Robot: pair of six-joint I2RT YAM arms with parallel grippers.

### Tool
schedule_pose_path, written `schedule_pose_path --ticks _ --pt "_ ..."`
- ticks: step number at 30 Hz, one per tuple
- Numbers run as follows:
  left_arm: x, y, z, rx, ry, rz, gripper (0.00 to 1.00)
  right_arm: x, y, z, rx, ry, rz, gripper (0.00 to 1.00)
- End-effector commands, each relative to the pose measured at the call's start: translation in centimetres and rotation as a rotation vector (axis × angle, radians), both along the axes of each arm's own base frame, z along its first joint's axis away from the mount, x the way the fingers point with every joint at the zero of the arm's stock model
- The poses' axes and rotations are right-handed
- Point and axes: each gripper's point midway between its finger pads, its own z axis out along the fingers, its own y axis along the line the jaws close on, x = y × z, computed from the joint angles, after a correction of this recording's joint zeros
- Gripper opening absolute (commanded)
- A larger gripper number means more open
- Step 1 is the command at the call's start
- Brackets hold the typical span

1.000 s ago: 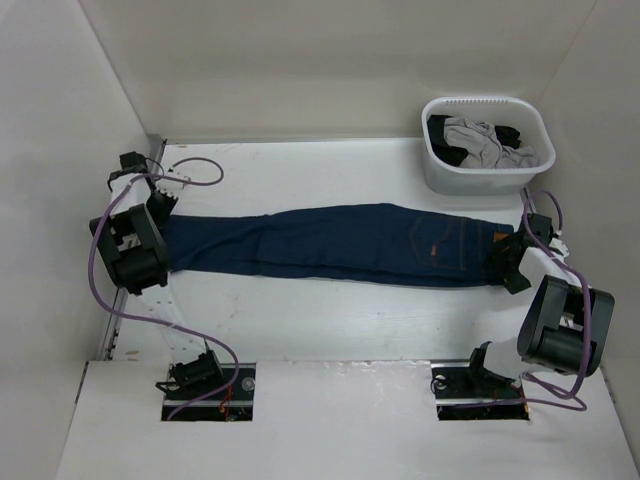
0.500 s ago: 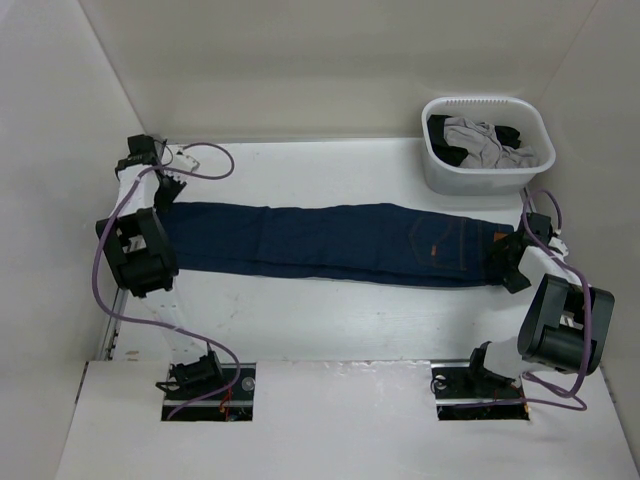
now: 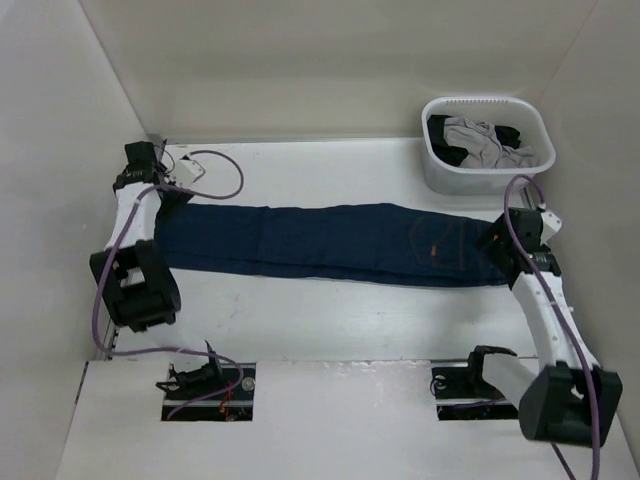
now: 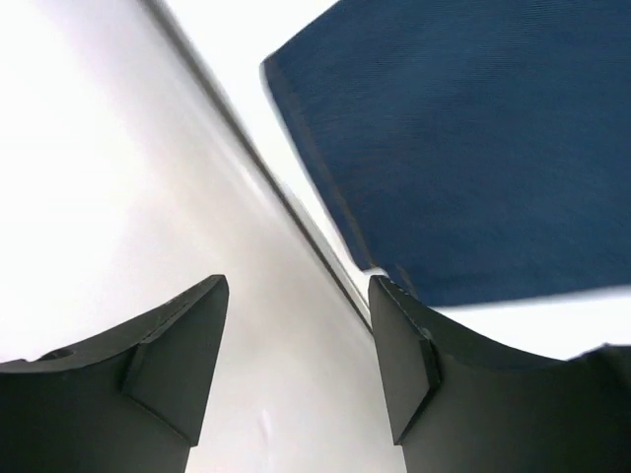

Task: Fold and stack the trousers
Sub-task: Fold the trousers

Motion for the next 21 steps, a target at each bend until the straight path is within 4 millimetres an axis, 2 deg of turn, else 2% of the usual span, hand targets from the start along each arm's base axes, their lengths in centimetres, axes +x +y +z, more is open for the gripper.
schedule_pose_path --ticks 1,3,5,6,7,9,12,14,16,19,21 --pt "-3.5 -6.6 0.5 -0.057 0.043 -0.294 0.56 -0.9 2.9 3.7 -0.186 -0.001 0.262 0.78" --pt "-6.4 -10.1 -2.0 -0.126 0.141 -0.411 0.54 0.0 9.4 4.7 -0.208 -0.051 0.595 0.74" --pt "-9.0 -13.4 -4.3 -0.191 0.236 -0.498 0.51 -0.4 17.6 4.8 -0.187 -0.071 0.966 0.73" --pt "-9.8 -14.5 -5.2 -0.209 0.264 -0.525 0.50 -0.7 21.1 4.6 -0.191 -0.067 1.113 0.70" --pt "-10.3 -15.4 -6.0 -0.225 0.284 -0.547 0.50 -0.8 23.9 4.0 -0.215 -0.051 1.226 0.67" --pt "-10.9 -16.8 -7.1 -0.253 0.295 -0.564 0.49 -0.2 27.7 2.3 -0.289 0.003 1.374 0.57" --pt "-11.3 -18.1 -7.7 -0.288 0.290 -0.560 0.49 1.6 31.2 -0.1 -0.370 0.044 1.483 0.47" --pt "-10.8 -18.3 -8.1 -0.285 0.256 -0.543 0.50 3.2 32.8 -1.3 -0.418 0.037 1.519 0.46" --pt "-10.1 -18.1 -8.1 -0.271 0.211 -0.519 0.51 3.5 33.9 -2.1 -0.440 0.040 1.555 0.46" --pt "-9.4 -16.1 -8.4 -0.234 0.162 -0.459 0.53 3.3 35.0 -3.1 -0.469 0.041 1.607 0.49" --pt "-8.9 -13.9 -8.5 -0.194 0.128 -0.398 0.54 3.1 35.6 -3.9 -0.482 0.048 1.633 0.51"
